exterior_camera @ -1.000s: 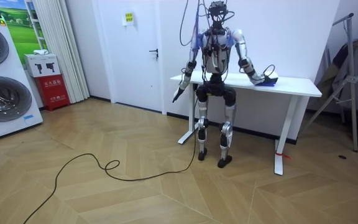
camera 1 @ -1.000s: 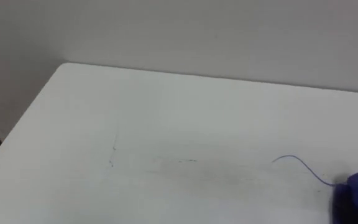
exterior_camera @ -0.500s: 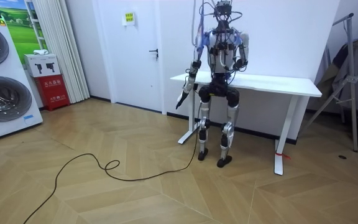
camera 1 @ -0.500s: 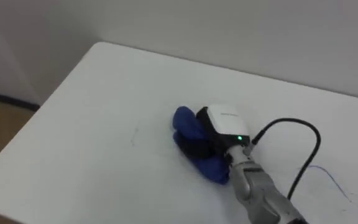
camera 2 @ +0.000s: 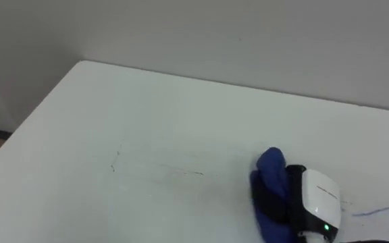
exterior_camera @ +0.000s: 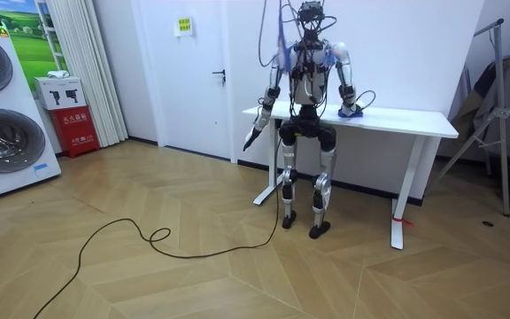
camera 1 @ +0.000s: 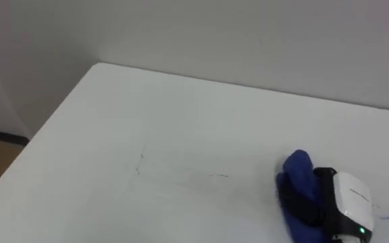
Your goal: Wipe table
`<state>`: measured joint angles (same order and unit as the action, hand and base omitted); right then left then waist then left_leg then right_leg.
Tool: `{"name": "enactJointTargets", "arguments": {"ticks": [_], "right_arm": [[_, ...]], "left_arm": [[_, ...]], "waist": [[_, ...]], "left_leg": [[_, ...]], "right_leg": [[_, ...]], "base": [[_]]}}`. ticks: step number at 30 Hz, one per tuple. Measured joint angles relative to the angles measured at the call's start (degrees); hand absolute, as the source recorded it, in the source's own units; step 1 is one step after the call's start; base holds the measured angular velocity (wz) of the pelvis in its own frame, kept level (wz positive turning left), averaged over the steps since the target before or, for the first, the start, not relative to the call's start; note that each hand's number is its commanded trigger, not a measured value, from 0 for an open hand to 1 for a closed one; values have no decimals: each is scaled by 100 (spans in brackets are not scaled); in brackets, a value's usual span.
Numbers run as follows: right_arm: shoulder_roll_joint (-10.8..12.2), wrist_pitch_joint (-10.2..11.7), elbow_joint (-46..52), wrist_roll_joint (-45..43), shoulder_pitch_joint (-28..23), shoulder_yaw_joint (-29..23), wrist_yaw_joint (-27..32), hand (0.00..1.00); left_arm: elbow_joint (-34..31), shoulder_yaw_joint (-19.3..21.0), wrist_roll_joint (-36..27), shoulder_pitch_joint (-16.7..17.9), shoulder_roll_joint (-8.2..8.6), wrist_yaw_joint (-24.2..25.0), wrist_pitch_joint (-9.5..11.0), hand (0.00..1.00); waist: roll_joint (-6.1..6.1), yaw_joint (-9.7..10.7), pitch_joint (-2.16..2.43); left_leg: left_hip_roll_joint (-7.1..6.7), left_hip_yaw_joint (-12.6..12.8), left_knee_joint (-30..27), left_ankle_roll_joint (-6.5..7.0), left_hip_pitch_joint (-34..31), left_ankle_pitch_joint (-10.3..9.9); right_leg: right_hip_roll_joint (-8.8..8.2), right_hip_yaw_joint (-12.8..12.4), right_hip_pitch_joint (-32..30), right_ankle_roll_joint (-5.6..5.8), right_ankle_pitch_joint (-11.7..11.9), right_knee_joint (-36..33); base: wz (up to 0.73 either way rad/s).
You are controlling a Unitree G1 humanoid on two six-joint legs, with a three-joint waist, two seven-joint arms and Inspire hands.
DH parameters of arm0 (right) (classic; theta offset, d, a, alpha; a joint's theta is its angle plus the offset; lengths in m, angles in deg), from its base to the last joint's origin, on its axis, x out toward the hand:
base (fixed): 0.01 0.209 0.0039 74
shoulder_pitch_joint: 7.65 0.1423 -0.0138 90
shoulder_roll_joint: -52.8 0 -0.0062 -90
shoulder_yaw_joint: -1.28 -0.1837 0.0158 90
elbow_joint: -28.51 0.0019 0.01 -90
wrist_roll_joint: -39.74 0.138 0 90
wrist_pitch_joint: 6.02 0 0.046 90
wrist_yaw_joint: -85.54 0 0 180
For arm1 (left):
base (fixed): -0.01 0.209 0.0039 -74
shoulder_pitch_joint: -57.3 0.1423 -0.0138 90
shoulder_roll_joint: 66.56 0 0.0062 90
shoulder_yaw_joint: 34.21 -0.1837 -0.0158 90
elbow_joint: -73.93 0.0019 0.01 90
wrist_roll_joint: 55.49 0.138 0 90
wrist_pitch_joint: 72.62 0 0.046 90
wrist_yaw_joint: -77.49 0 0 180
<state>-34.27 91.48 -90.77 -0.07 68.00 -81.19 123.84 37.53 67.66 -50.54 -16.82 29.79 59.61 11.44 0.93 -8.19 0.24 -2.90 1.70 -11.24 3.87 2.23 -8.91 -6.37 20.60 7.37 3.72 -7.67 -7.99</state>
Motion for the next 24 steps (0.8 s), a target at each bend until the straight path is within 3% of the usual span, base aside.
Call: {"name": "enactJointTargets", "arguments": {"ticks": [1, 2, 4, 6, 8, 11, 14, 15, 16, 18, 20, 22, 24], "right_arm": [[8, -57, 1, 29, 49, 17, -55, 100], [105, -258, 96, 70, 190, 39, -234, 100], [252, -765, 260, 94, 508, 177, -569, 100], [355, -1493, 553, -22, 1212, 807, -1356, 100], [473, -1663, 553, -379, 1940, 1408, -1955, 100], [754, -1533, 536, -571, 2680, 1947, -2459, 100], [717, -1414, 500, -564, 2846, 1985, -2596, 100], [610, -1331, 309, -560, 2820, 1920, -2588, 100], [552, -1304, 186, -560, 2785, 1847, -2588, 100], [527, -846, 80, -383, 2196, 1270, -2195, 100], [486, -533, 46, -335, 1764, 841, -1864, 100], [258, -300, 42, -241, 1215, 330, -1550, 100], [-15, -64, -127, 25, 479, -415, -1083, 100]], "left_arm": [[-46, -49, -65, 2, 7, -2, 1, 0], [-66, -166, -124, -23, 28, -9, 1, 0], [-58, -302, -118, -109, 102, -24, -13, 0], [37, -466, -94, -263, 150, -20, -79, 0], [177, -506, -97, -356, 148, -15, -125, 0], [145, -527, -105, -297, 142, 23, -200, 0], [150, -490, -103, 48, 149, 83, -282, 0], [170, -444, -108, 99, 164, 122, -313, 0], [169, -424, -109, 115, 172, 141, -314, 0], [166, -137, -100, 249, 175, 259, -311, 0], [175, 176, -98, 398, 150, 261, -279, 0], [170, 422, -43, 478, 84, 259, -215, 0], [159, 654, -37, 551, -26, 251, -183, 0]], "waist": [[1, -7, 1], [0, -35, 1], [11, -226, 5], [46, -599, 6], [88, -839, 3], [148, -1156, -7], [190, -1244, -34], [194, -1239, -142], [199, -1225, -189], [213, -1050, -193], [205, -803, -180], [215, -593, -151], [229, -322, 2]], "left_leg": [[1, 13, -3, 1, 0, 0], [15, 55, -24, 5, -21, -2], [46, 143, -26, -2, -78, 6], [119, 263, -23, -31, -145, 29], [133, 265, -1, -80, -182, 61], [154, 98, -2, -98, -200, 75], [112, -101, 35, -101, -214, 88], [106, -152, 35, -100, -215, 89], [97, -191, 26, -101, -235, 95], [70, -231, 12, -94, -261, 94], [43, -269, 19, -84, -237, 88], [5, -295, 14, -49, -149, 63], [-54, -327, -14, -14, -135, 33]], "right_leg": [[-4, -1, -9, 1, 4, -6], [-11, -3, -51, -13, 16, -31], [-1, -117, -202, -39, 31, -121], [54, -227, -375, -109, 75, -171], [107, -222, -446, -191, 107, -169], [138, -137, -412, -243, 47, -163], [103, 102, -301, -199, 1, -99], [99, 158, -270, -200, 5, -79], [98, 178, -263, -199, 11, -66], [71, 242, -244, -178, 7, -62], [50, 302, -182, -158, -6, -60], [20, 309, -81, -116, -37, -47], [-34, 322, -10, -54, -80, -19]], "base": [[-13], [-28], [-40], [-43], [-5], [35], [42], [24], [22], [19], [15], [14], [0]]}}
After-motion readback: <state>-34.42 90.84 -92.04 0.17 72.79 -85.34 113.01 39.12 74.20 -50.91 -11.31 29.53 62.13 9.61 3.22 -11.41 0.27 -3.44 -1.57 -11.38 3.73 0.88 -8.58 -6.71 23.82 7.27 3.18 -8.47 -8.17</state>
